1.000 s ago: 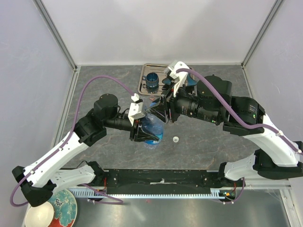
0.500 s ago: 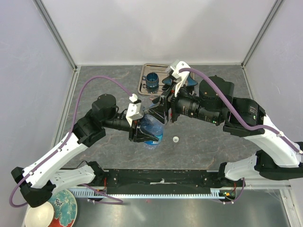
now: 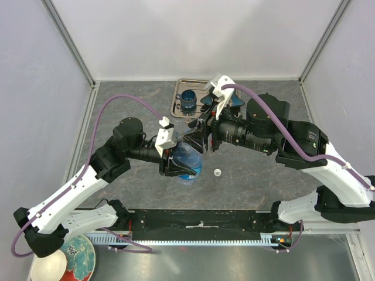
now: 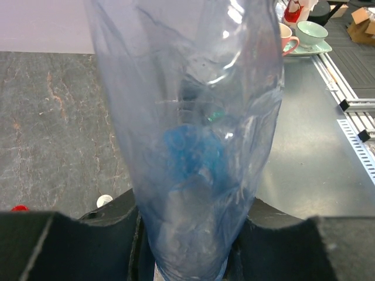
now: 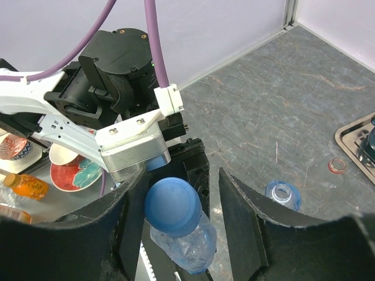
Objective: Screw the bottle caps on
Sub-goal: Screw the bottle cap onto the plastic bottle.
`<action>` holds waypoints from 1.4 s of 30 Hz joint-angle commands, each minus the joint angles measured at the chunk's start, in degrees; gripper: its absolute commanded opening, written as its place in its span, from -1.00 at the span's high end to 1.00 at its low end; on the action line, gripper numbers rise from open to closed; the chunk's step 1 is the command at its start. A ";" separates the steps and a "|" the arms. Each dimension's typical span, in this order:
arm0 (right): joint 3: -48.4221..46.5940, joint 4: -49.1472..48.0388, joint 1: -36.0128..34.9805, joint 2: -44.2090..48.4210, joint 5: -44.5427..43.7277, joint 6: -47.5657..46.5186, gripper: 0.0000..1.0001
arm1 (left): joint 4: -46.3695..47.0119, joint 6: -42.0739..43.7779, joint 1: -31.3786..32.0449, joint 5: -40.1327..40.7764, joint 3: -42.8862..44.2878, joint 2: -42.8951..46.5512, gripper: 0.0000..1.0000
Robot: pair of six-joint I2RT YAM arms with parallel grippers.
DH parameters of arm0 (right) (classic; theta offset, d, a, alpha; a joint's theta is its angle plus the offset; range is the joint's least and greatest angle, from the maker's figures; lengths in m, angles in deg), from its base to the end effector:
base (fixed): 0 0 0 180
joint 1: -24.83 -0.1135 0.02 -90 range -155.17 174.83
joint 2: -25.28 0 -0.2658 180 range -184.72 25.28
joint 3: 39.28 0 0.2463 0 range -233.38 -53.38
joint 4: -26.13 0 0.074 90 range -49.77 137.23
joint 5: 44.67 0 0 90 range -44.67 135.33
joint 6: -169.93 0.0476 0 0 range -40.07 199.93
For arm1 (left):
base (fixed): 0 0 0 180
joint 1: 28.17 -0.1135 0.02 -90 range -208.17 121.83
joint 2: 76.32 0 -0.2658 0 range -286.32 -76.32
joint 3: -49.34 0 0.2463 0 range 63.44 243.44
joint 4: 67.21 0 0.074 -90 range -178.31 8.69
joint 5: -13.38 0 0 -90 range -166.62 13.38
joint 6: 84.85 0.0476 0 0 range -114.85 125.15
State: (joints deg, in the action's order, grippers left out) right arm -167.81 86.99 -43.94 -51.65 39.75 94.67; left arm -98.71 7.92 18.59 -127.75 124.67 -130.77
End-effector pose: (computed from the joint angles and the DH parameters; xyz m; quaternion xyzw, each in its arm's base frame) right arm 0.0886 0.2152 0.5459 -0.3176 0.6923 0.4032 0.5073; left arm 0.1084 -0.1694 0.3984 0.5410 0.5149 -0.5237 0.4098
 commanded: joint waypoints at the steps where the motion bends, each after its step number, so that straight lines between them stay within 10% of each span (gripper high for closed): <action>1: -1.41 -6.16 0.39 0.20 -1.10 0.02 -0.21 | 1.15 0.05 1.40 -2.48 -0.85 0.93 0.96; 29: 0.69 -7.47 0.48 5.02 -0.92 -3.40 -0.38 | 2.38 -0.57 0.70 -3.00 -2.70 2.42 0.96; 42: 6.51 -10.29 0.66 10.13 20.34 -12.37 -0.37 | 10.20 -7.51 -0.80 -20.83 -1.12 1.99 0.96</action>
State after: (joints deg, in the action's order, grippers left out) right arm -160.42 78.75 -43.57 -39.58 52.29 85.65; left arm -92.51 3.35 18.02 -138.37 121.22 -128.52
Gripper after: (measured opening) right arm 0.680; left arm 0.439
